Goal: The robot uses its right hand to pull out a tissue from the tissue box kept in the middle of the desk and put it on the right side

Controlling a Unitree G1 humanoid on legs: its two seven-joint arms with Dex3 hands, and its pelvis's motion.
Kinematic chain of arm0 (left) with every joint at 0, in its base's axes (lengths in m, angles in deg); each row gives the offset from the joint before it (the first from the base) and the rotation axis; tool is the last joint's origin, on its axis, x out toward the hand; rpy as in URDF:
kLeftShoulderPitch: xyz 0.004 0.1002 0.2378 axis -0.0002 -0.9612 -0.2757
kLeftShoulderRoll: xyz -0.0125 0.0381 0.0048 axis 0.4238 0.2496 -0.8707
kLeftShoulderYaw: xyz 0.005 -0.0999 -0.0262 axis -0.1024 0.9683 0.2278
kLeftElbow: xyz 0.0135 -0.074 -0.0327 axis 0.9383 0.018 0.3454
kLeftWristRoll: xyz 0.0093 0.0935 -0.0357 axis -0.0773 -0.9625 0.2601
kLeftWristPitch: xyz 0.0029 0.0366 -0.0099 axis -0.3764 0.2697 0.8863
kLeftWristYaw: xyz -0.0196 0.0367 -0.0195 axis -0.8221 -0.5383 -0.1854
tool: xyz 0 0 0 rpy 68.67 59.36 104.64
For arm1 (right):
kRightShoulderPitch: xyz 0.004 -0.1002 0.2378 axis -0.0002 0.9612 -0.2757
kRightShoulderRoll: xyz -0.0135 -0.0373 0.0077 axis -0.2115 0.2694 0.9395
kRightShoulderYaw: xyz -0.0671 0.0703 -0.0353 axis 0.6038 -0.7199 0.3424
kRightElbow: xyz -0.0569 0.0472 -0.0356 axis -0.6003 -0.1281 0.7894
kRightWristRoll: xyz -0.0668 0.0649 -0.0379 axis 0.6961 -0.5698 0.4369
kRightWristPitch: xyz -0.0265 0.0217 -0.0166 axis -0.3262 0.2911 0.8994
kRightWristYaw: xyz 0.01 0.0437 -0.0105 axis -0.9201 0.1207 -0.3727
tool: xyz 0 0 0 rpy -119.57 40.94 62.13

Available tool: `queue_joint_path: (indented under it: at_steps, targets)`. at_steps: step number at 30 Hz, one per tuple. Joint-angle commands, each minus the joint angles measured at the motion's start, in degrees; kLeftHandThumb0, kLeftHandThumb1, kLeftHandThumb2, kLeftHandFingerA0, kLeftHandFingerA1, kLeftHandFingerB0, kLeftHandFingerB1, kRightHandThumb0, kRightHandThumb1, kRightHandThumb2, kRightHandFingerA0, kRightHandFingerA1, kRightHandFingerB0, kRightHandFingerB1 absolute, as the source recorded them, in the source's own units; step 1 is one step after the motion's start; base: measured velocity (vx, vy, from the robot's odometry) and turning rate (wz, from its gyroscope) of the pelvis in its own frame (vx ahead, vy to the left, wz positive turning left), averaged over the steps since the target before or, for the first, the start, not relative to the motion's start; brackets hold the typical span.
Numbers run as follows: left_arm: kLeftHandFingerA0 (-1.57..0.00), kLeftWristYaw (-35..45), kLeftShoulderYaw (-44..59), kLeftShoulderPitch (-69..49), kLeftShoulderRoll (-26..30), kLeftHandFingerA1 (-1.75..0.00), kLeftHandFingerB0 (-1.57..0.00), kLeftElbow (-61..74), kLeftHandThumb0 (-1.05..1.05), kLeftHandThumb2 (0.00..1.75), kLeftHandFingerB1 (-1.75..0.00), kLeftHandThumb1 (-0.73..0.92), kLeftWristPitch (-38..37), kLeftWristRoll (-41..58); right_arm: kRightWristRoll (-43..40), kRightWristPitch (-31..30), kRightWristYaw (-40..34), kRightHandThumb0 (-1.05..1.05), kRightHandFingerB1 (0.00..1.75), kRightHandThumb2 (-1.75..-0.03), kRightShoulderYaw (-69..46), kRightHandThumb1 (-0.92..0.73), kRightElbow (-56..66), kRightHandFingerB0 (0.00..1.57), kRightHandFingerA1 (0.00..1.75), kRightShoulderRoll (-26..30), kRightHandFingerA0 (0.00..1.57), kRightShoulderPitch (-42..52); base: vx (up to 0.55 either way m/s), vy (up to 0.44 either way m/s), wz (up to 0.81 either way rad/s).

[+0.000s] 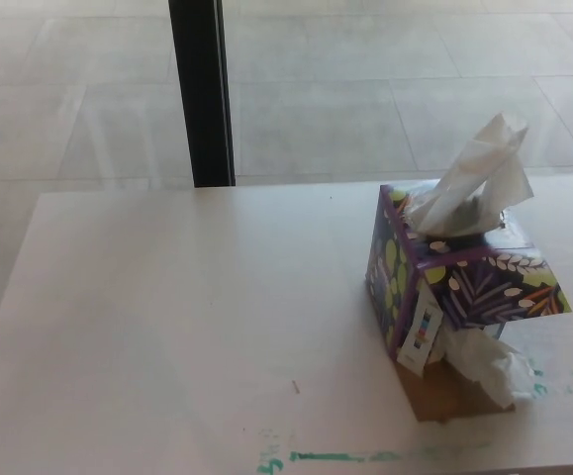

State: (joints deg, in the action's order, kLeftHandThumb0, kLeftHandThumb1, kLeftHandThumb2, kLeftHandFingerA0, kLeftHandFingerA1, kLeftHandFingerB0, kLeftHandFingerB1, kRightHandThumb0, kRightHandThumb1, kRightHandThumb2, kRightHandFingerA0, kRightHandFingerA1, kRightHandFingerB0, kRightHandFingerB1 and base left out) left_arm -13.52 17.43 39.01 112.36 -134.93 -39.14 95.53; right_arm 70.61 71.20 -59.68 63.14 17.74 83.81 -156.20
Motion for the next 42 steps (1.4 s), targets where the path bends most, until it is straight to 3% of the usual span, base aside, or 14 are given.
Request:
queue_joint_path:
  at_steps: [1, 8, 9, 12, 13, 18, 19, 21, 23, 31, 34, 35, 36, 42]
  targets:
    - [-0.37, 0.3, 0.6, -0.2, 1.3, -0.45, -0.46, -0.3, -0.87, 0.70, -0.44, 0.92, 0.1, 0.5, -0.1, 1.9, -2.4, -0.32, 1.64, -1.05, 1.6, -0.42, -0.5, 0.77, 1.75, 2.1, 1.00, -0.7, 0.00, 0.000, 0.00]
    - [-0.39, -0.5, -0.5, -0.2, 1.5, -0.45, -0.47, -0.5, -0.89, 0.73, -0.44, 0.92, -1.3, -0.6, -1.1, 5.5, -1.2, -0.27, 1.46, -1.06, 4.2, -0.38, 5.5, 0.83, 1.73, 0.1, 0.99, 7.7, 0.00, 0.000, 0.00]
    - [-0.39, -0.6, 0.1, -0.4, 1.3, -0.56, -0.54, -0.5, -0.85, 1.21, -0.61, 0.77, -1.6, -0.1, -1.9, 5.6, 0.2, -0.28, 1.32, -1.11, 4.6, -0.44, 9.7, 0.86, 1.67, -1.6, 0.99, 13.5, 0.00, 0.000, 0.00]
    - [-0.40, -1.0, 0.4, -0.1, 1.0, -0.57, -0.44, -0.6, -0.81, 1.17, -0.57, 0.73, -1.2, 0.2, -3.5, 5.9, 2.4, -0.28, 1.30, -1.09, 4.1, -0.45, 13.1, 0.88, 1.66, -2.9, 0.99, 17.6, 0.00, 0.000, 0.00]
    - [-0.41, -0.2, 0.5, -0.1, 1.0, -0.46, -0.49, -0.4, -0.86, 0.69, -0.47, 0.92, -1.2, 0.4, -3.1, 5.4, 2.1, -0.29, 1.31, -1.10, 4.9, -0.42, 15.6, 0.88, 1.65, -4.8, 0.97, 21.5, 0.00, 0.000, 0.00]
    - [-0.50, -1.0, 1.3, 0.6, 0.5, -0.46, -0.49, -0.5, -0.87, 0.70, -0.45, 0.92, -0.3, 1.0, -2.9, 4.5, 3.2, -0.24, 1.27, -1.01, 5.4, -0.47, 18.2, 0.84, 1.63, -7.9, 0.96, 26.8, 0.00, 0.000, 0.00]
    - [-0.44, -1.5, 0.6, 0.4, 0.4, -0.57, -0.47, -0.3, -0.88, 1.22, -0.56, 0.78, -1.5, 0.0, -1.8, 3.4, 5.3, -0.25, 1.35, -0.90, 6.6, -0.50, 19.1, 0.80, 1.66, -8.1, 0.94, 29.2, 0.00, 0.000, 0.00]
    - [-0.44, -1.5, 0.1, 0.4, 0.4, -0.57, -0.47, -0.2, -0.88, 1.22, -0.56, 0.78, -1.9, -0.4, -0.6, 2.8, 5.6, -0.25, 1.35, -0.90, 7.6, -0.50, 19.8, 0.80, 1.66, -7.9, 0.94, 30.8, 0.00, 0.000, 0.00]
    - [-0.50, -1.1, 0.5, 0.7, 0.0, -0.48, -0.44, -0.1, -0.89, 0.71, -0.43, 0.92, -1.4, 0.2, 1.5, -0.4, 11.9, -0.28, 1.44, -0.73, 10.3, -0.61, 21.9, 0.70, 1.68, -6.8, 0.82, 34.5, 0.00, 0.000, 0.00]
    - [-0.47, -1.2, 0.8, 1.0, -0.1, -0.49, -0.40, -0.1, -0.93, 0.82, -0.46, 0.82, -1.2, 0.6, 8.6, -7.8, 19.0, -0.38, 1.17, -0.71, 16.7, -0.65, 24.9, 0.77, 1.63, -1.7, 0.85, 43.9, 0.00, 0.000, 0.00]
    - [-0.49, -1.8, 0.3, 1.2, -0.2, -0.50, -0.44, -0.1, -0.93, 0.82, -0.47, 0.82, -1.8, -0.1, 7.4, -7.6, 23.1, -0.36, 1.37, -0.69, 17.0, -0.66, 27.2, 0.69, 1.68, -0.7, 0.80, 46.6, 0.00, 0.000, 0.00]
    - [-0.40, -1.7, 0.4, 1.2, -0.4, -0.57, -0.45, -0.1, -0.81, 1.18, -0.57, 0.74, -1.7, 0.1, 7.6, -7.5, 25.4, -0.38, 1.28, -0.64, 17.7, -0.68, 27.8, 0.68, 1.67, -0.5, 0.77, 47.0, 0.00, 0.000, 0.00]
    - [-0.41, -2.0, -0.2, 1.2, -0.4, -0.46, -0.52, -0.1, -0.88, 0.73, -0.46, 0.92, -1.9, -0.6, 7.0, -4.2, 22.7, -0.33, 1.38, -0.64, 17.7, -0.66, 27.8, 0.66, 1.68, 0.0, 0.81, 48.5, 0.00, 0.000, 0.00]
    - [-0.36, -2.2, -0.7, 1.2, -0.4, -0.43, -0.50, -0.2, -0.91, 0.78, -0.46, 0.92, -2.2, -0.8, 9.5, -7.9, 28.0, -0.30, 0.85, -0.66, 21.5, -0.73, 32.7, 0.73, 1.50, -2.9, 0.75, 54.0, 0.00, 0.000, 0.00]
